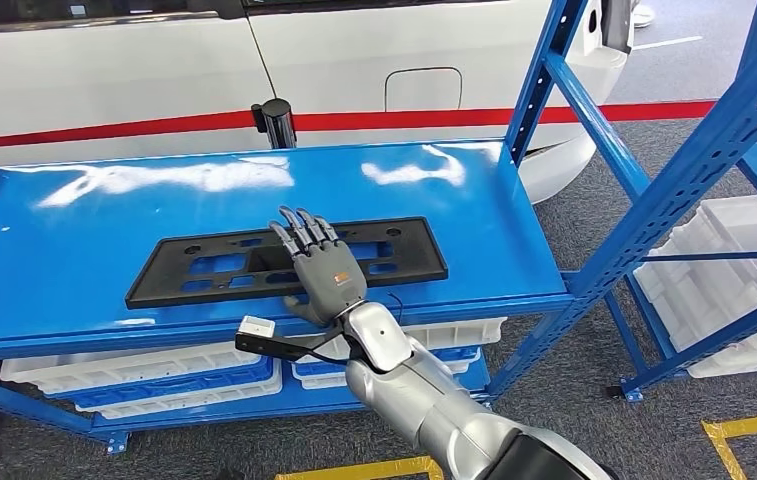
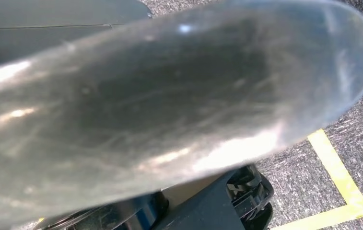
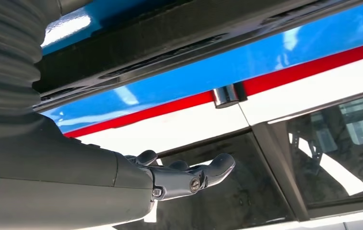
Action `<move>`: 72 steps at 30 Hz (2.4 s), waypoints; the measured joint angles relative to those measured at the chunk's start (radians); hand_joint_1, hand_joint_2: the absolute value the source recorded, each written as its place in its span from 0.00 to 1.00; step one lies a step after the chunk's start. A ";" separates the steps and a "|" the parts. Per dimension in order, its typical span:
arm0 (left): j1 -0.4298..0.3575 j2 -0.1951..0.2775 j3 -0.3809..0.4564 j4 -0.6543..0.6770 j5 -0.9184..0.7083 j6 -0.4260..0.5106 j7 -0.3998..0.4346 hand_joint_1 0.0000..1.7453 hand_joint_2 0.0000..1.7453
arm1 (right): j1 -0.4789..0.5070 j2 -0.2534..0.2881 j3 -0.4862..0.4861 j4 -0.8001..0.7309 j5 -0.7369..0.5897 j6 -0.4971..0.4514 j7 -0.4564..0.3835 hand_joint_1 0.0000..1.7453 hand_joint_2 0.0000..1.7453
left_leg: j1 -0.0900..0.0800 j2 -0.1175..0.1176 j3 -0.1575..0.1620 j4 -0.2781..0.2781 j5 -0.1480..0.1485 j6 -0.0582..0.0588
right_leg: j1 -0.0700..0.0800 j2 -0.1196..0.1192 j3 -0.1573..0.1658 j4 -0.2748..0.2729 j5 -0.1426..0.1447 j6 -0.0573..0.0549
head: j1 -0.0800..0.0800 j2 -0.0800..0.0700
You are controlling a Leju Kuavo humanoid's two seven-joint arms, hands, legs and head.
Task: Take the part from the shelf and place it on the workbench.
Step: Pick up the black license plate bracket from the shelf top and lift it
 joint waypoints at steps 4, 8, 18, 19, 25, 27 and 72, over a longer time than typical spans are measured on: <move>-0.001 -0.001 -0.006 0.000 -0.001 0.000 0.000 0.00 0.00 | 0.000 0.000 -0.016 0.011 0.018 -0.004 0.012 0.00 1.00 | 0.000 0.000 0.000 0.000 0.000 0.000 | 0.000 0.000 0.000 0.000 0.000 0.000 | 0.000 0.000; -0.002 -0.001 -0.007 0.000 -0.003 -0.001 0.000 0.00 0.00 | -0.004 0.000 -0.033 0.023 0.045 -0.004 0.031 0.00 1.00 | 0.000 0.000 0.000 0.000 0.000 0.000 | 0.000 0.000 0.000 0.000 0.000 0.000 | 0.000 0.000; -0.009 -0.004 -0.013 0.000 -0.012 -0.010 0.005 0.00 0.00 | -0.014 -0.003 -0.043 0.039 0.284 -0.004 0.178 0.00 1.00 | 0.000 0.000 0.000 0.000 0.000 0.000 | 0.000 0.000 0.000 0.000 0.000 0.000 | 0.000 0.000; -0.011 -0.004 -0.013 0.000 -0.013 -0.011 0.006 0.00 0.00 | -0.018 -0.003 -0.043 0.045 0.302 -0.004 0.190 0.00 1.00 | 0.000 0.000 0.000 0.000 0.000 0.000 | 0.000 0.000 0.000 0.000 0.000 0.000 | 0.000 0.000; -0.021 -0.007 -0.017 0.000 -0.022 -0.013 0.011 0.00 0.00 | -0.045 -0.003 -0.043 0.082 0.372 0.014 0.248 0.01 1.00 | 0.000 0.000 0.000 0.000 0.000 0.000 | 0.000 0.000 0.000 0.000 0.000 0.000 | 0.000 0.000; -0.021 -0.007 -0.017 0.000 -0.022 -0.013 0.011 0.00 0.00 | -0.046 -0.003 -0.043 0.083 0.374 0.016 0.249 0.01 1.00 | 0.000 0.000 0.000 0.000 0.000 0.000 | 0.000 0.000 0.000 0.000 0.000 0.000 | 0.000 0.000; -0.016 -0.008 -0.033 0.000 -0.008 -0.014 -0.002 0.00 0.00 | -0.110 0.014 -0.088 -0.029 0.199 0.012 0.027 1.00 1.00 | 0.000 0.000 -0.005 0.000 0.004 0.000 | 0.000 0.000 -0.005 0.001 0.004 -0.001 | 0.000 0.000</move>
